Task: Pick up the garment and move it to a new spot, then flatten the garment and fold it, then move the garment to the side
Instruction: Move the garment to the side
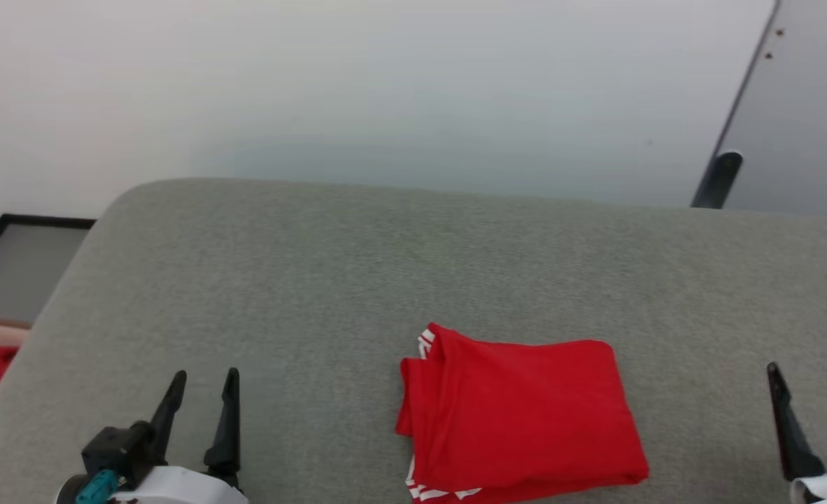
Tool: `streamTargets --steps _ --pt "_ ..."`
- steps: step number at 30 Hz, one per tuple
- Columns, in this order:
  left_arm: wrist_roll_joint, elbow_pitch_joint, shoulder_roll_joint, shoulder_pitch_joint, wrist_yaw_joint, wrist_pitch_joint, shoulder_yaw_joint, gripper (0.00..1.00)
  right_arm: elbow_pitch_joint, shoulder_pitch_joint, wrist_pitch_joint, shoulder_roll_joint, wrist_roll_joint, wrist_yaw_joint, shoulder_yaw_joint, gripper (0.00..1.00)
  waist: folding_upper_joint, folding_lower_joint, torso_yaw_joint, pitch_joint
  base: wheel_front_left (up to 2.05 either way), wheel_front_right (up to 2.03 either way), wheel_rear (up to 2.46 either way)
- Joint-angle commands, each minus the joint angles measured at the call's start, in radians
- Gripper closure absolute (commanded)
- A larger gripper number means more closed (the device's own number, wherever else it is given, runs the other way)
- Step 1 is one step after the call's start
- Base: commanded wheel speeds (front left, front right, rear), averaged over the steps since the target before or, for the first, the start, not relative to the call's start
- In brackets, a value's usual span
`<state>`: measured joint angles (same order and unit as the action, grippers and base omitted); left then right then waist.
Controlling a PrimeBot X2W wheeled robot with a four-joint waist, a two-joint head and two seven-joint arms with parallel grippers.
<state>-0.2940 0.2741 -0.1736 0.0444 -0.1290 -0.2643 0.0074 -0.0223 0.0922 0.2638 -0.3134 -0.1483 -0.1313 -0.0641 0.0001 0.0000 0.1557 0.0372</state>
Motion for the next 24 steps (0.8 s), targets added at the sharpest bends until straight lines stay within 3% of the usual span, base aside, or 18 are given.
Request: streamTargets --steps 1,10,15,20,24 --pt "0.006 0.006 -0.008 0.008 -0.003 0.001 0.011 0.0 -0.004 0.003 0.0 0.002 0.003 0.001 0.01 0.0 -0.0001 0.0 0.039 0.011 0.0 0.0 0.0" --pt "0.03 0.022 -0.012 -0.04 0.003 0.001 0.12 0.0 -0.084 -0.031 0.0 -0.003 -0.038 0.001 0.13 0.0 -0.0001 0.0 0.154 0.035 0.0 0.0 0.0" --pt "0.028 0.022 -0.007 -0.056 0.002 0.001 0.141 0.0 -0.152 -0.063 -0.032 -0.014 -0.074 0.001 0.168 0.0 -0.0001 0.0 0.185 0.041 0.0 0.0 0.0" --pt "0.02 0.025 0.006 -0.068 -0.001 0.001 0.132 0.0 -0.189 -0.113 -0.244 -0.035 -0.149 0.001 0.189 0.0 -0.0001 0.0 0.201 0.039 0.0 0.0 0.0" --pt "0.013 0.034 0.019 -0.064 -0.002 0.001 0.112 0.0 -0.194 -0.149 -0.5 -0.046 -0.19 0.001 0.165 0.0 -0.0001 0.0 0.206 0.029 0.0 0.0 0.0"
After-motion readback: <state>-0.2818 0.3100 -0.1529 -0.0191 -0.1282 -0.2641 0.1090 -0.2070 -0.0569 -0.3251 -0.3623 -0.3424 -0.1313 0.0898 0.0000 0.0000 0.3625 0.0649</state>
